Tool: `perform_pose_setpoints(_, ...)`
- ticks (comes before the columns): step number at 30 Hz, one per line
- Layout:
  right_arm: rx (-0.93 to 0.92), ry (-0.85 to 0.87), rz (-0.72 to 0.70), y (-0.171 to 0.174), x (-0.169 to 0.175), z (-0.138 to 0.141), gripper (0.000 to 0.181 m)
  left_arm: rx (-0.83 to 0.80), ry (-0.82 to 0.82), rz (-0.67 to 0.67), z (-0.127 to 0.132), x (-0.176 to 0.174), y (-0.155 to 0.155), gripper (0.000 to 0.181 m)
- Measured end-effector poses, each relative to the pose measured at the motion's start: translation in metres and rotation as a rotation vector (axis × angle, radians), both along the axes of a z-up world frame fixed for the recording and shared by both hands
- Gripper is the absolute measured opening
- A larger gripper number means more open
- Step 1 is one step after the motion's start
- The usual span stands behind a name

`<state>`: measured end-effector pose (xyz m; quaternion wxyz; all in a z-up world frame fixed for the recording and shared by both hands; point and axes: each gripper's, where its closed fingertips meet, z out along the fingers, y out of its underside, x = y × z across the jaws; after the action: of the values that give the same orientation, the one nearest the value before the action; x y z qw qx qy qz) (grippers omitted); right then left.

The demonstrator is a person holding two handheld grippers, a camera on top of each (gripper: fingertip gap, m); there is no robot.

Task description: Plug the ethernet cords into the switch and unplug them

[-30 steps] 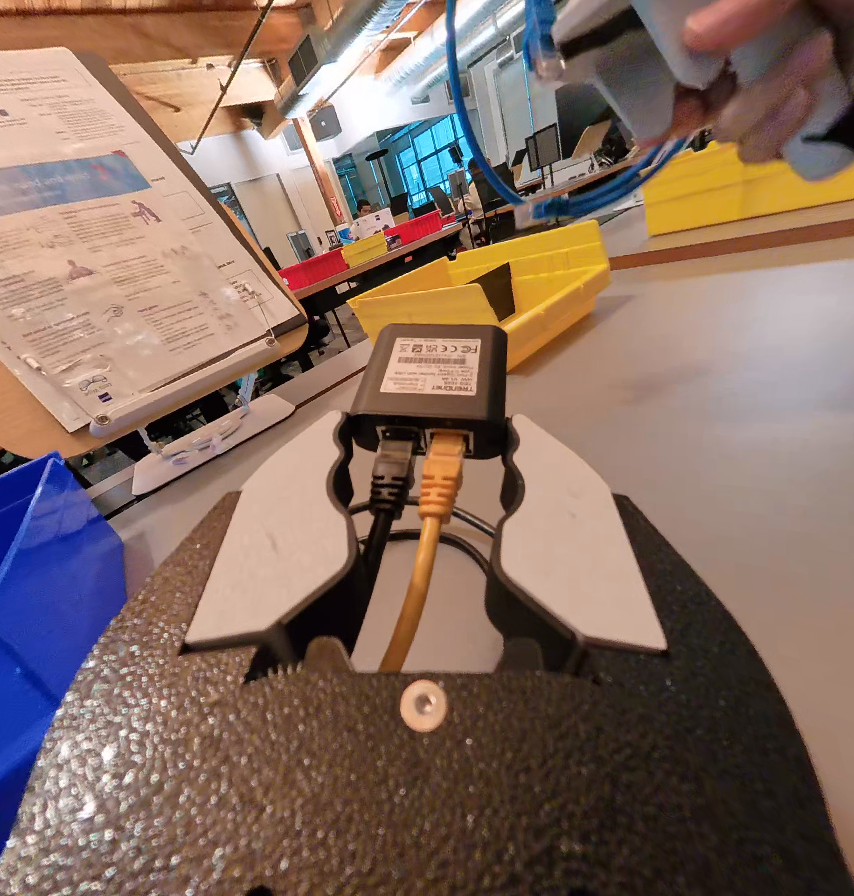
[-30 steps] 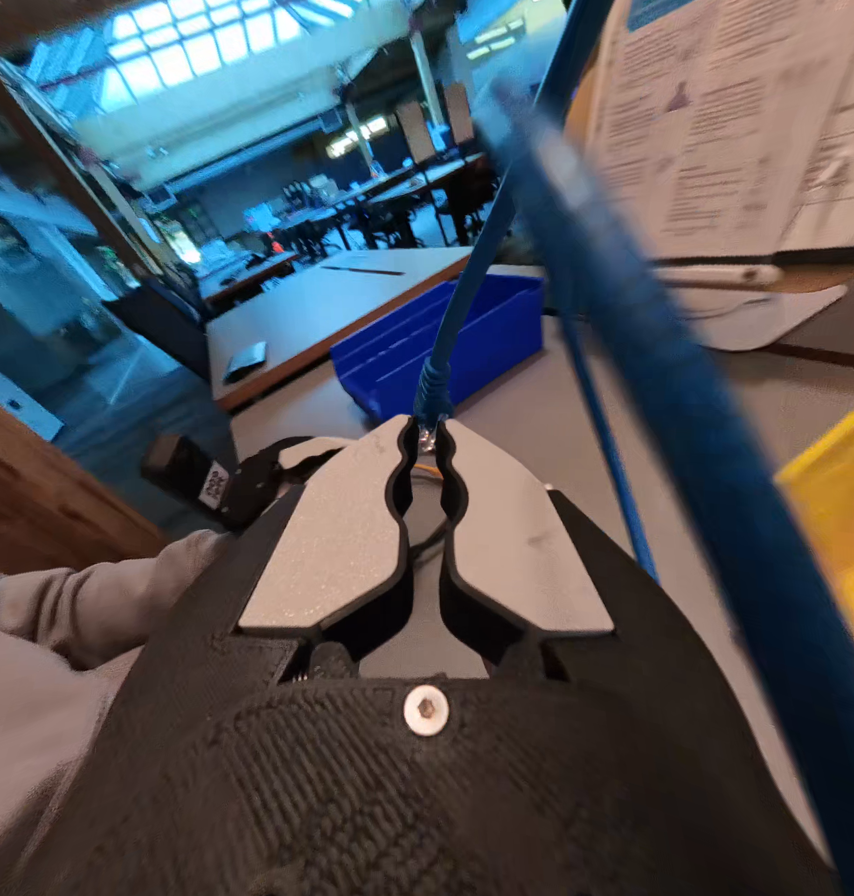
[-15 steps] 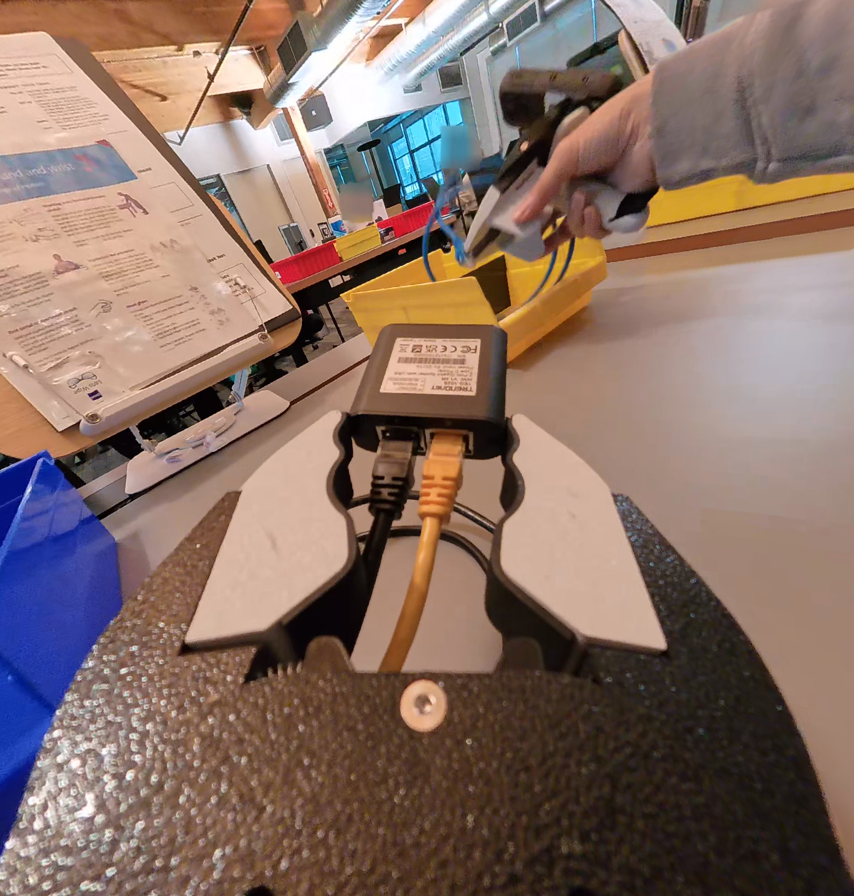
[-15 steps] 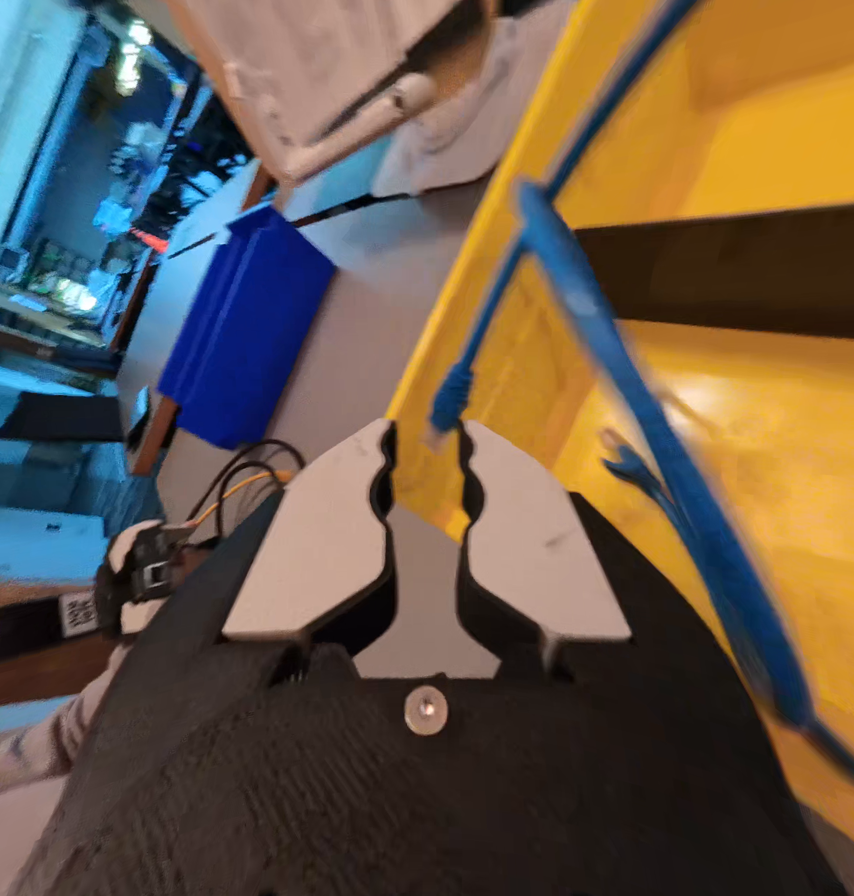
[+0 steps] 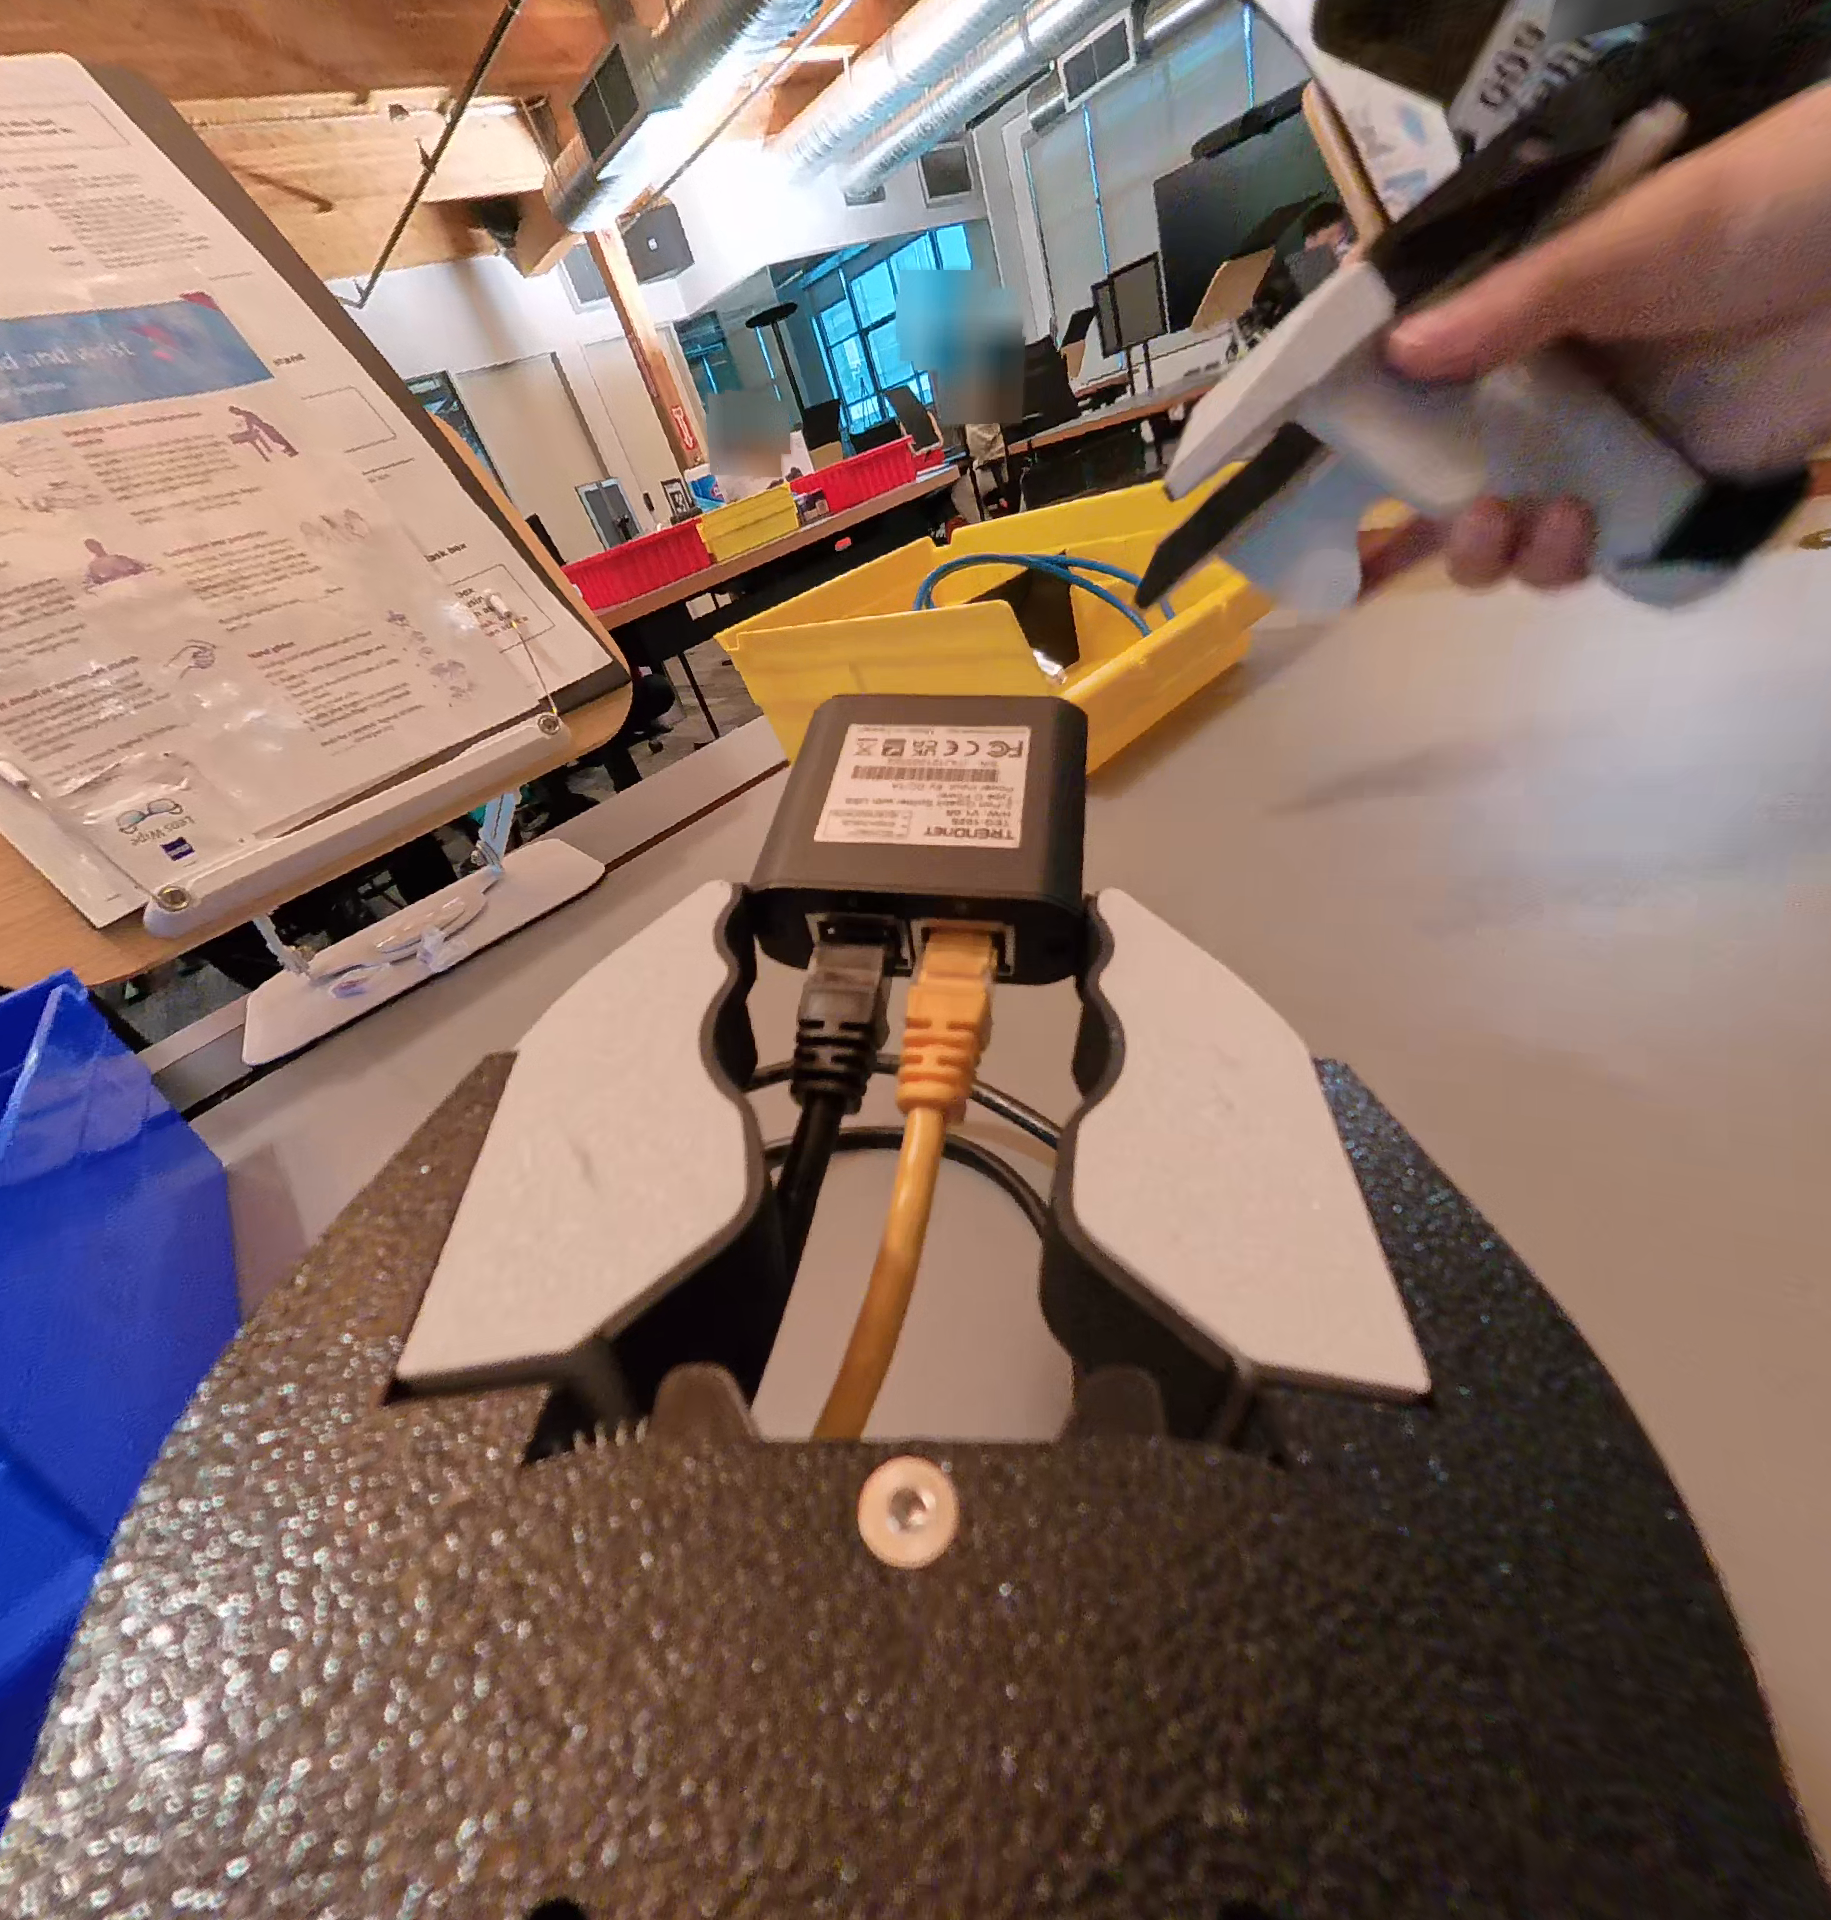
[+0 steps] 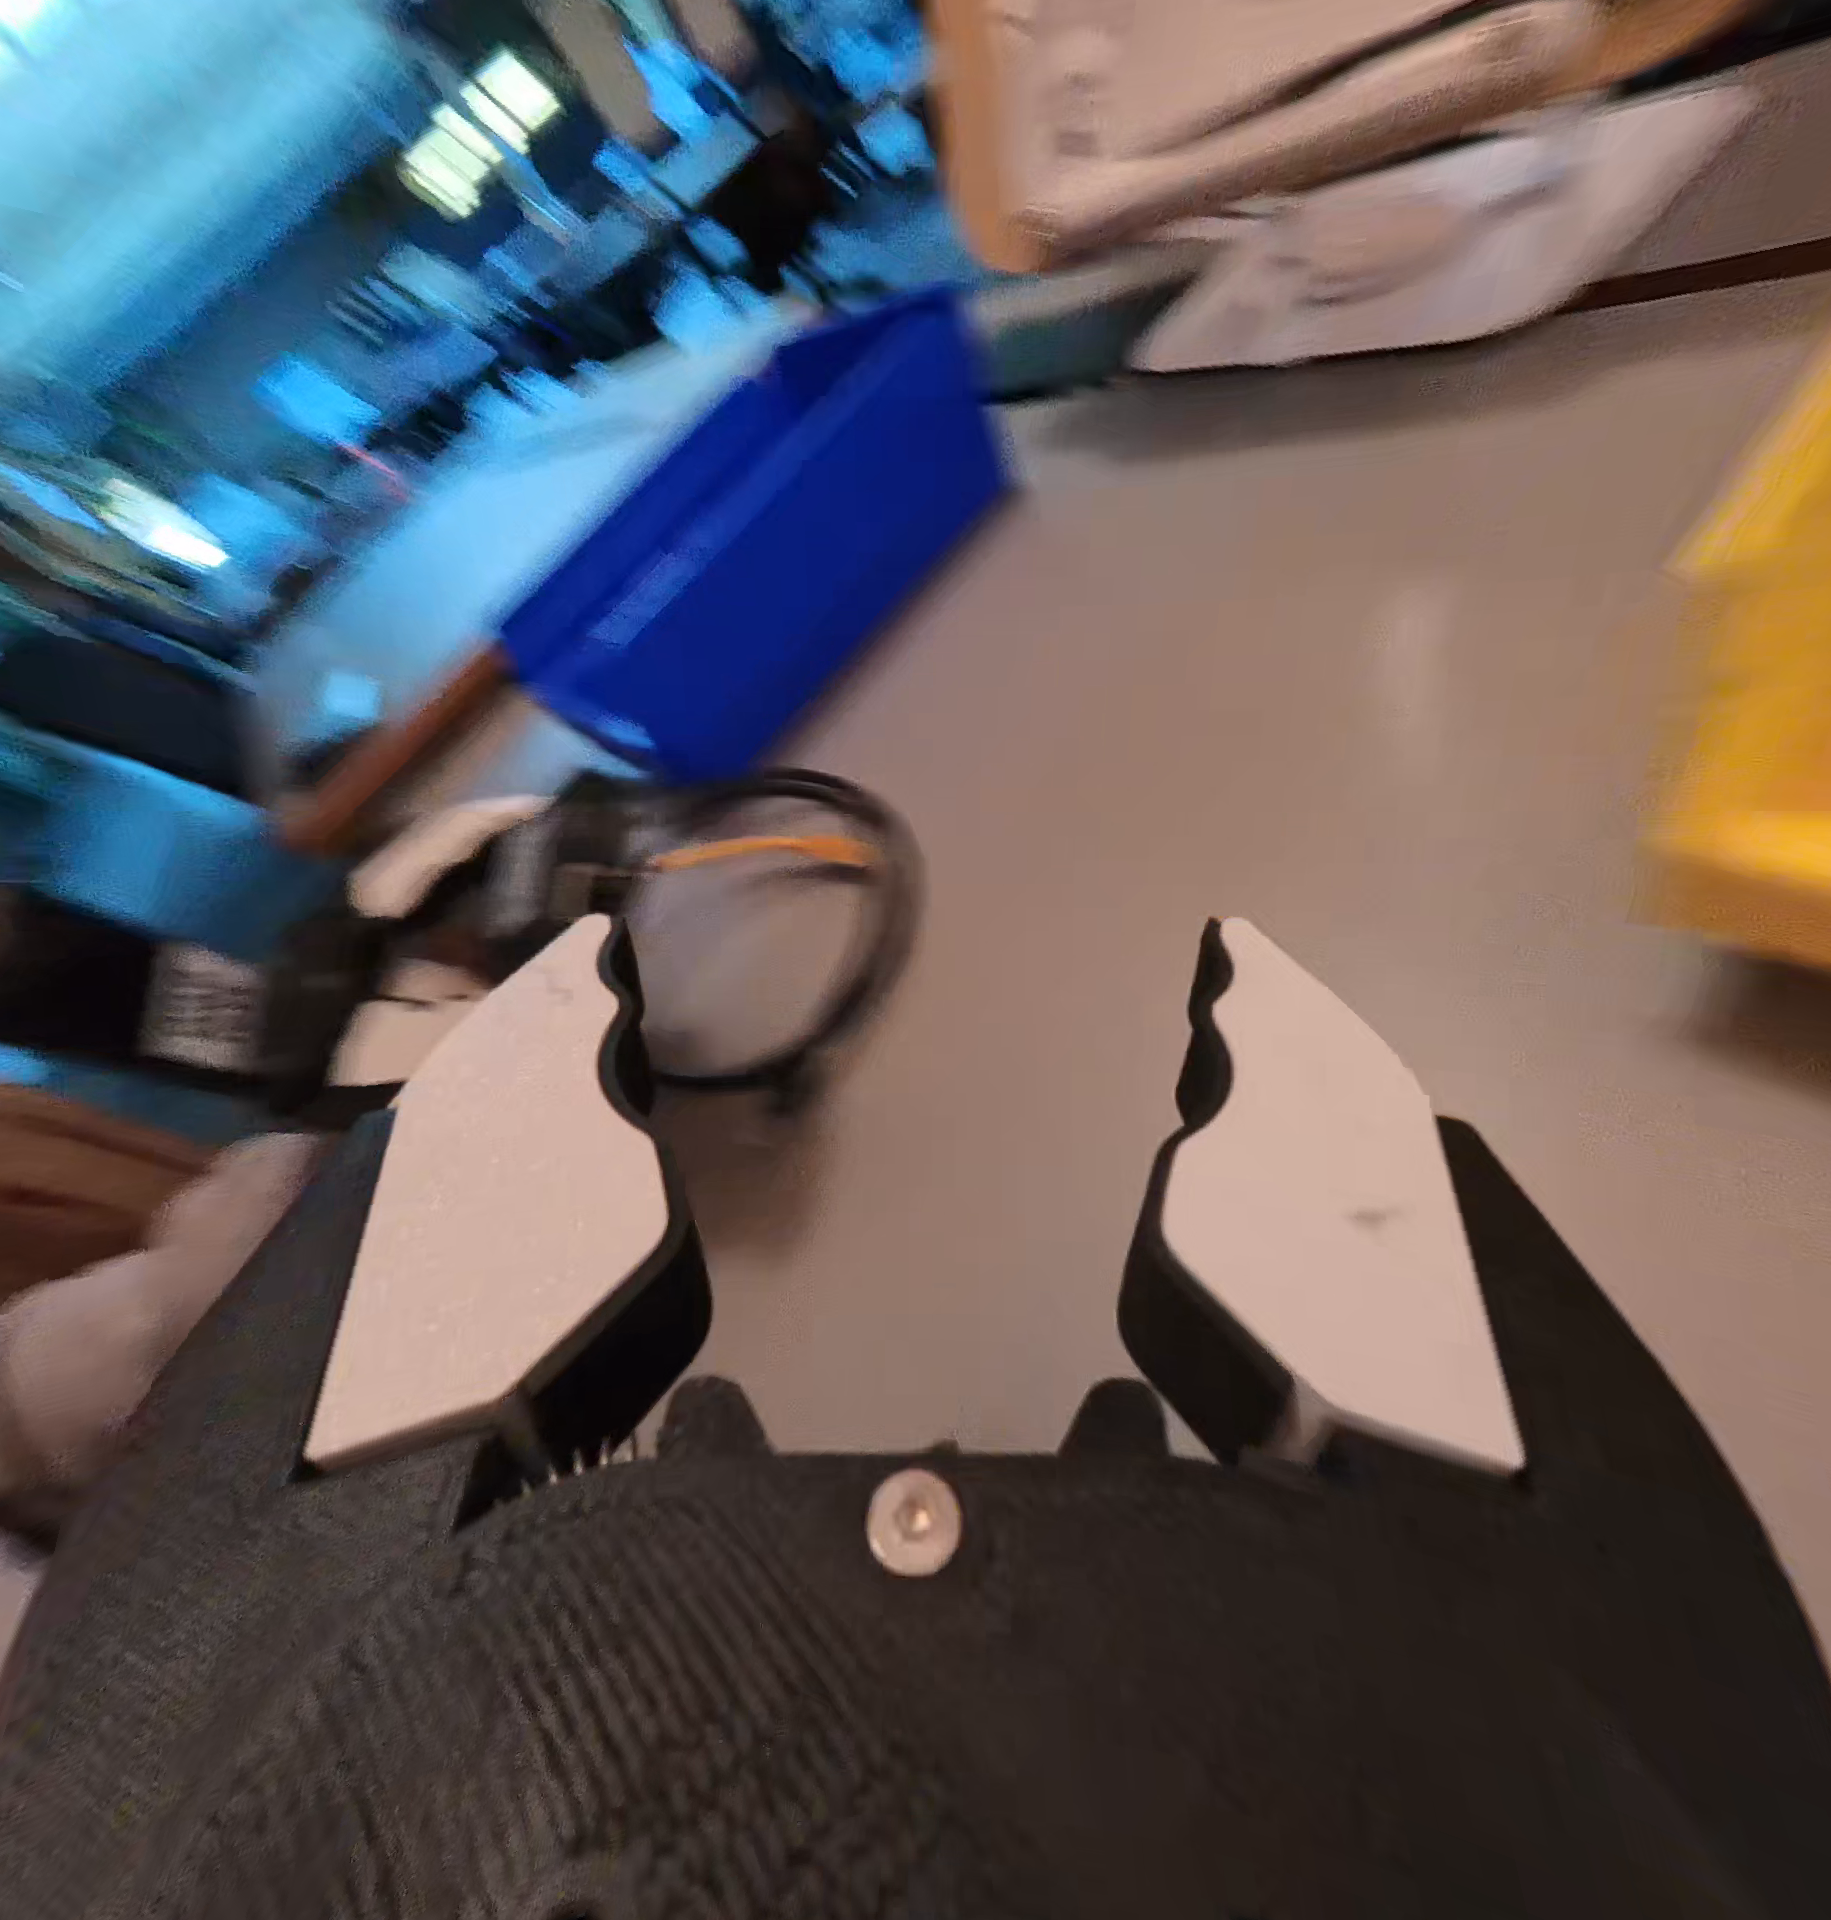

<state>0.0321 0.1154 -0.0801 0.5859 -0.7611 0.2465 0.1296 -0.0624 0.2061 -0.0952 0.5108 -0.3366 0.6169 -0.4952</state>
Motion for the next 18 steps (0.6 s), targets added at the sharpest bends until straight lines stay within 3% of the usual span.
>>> perform_pose_setpoints(1, 0.117, 0.061, 0.046, 0.015, -0.028, 0.005, 0.099, -0.003, -0.012, -0.008, 0.001, -0.001, -0.001, 0.059)
perform_pose_setpoints(4, 0.319, 0.273, 0.167, 0.049, -0.082, 0.006, 0.081, -0.038, -0.031, -0.032, 0.006, -0.003, -0.006, 0.059)
perform_pose_setpoints(7, 0.281, 0.388, 0.266, 0.071, -0.110, -0.011, 0.084, -0.038, -0.056, -0.057, 0.011, -0.007, -0.013, 0.059)
perform_pose_setpoints(9, 0.380, 0.411, 0.273, 0.075, -0.115, 0.003, 0.063, -0.002, -0.085, -0.075, 0.014, -0.009, -0.018, 0.059)
perform_pose_setpoints(10, 0.412, 0.405, 0.262, 0.075, -0.114, 0.007, 0.039, 0.013, -0.094, -0.076, 0.015, -0.010, -0.020, 0.059)
perform_pose_setpoints(11, 0.432, 0.396, 0.263, 0.074, -0.114, 0.011, 0.026, 0.027, -0.098, -0.066, 0.014, -0.009, -0.020, 0.059)
perform_pose_setpoints(14, 0.361, 0.284, 0.269, 0.071, -0.116, 0.006, 0.025, 0.072, -0.110, -0.050, 0.010, -0.009, -0.021, 0.058)
perform_pose_setpoints(18, 0.249, -0.128, 0.271, 0.056, -0.112, 0.020, 0.025, 0.055, -0.004, -0.220, 0.010, -0.015, -0.039, 0.069)
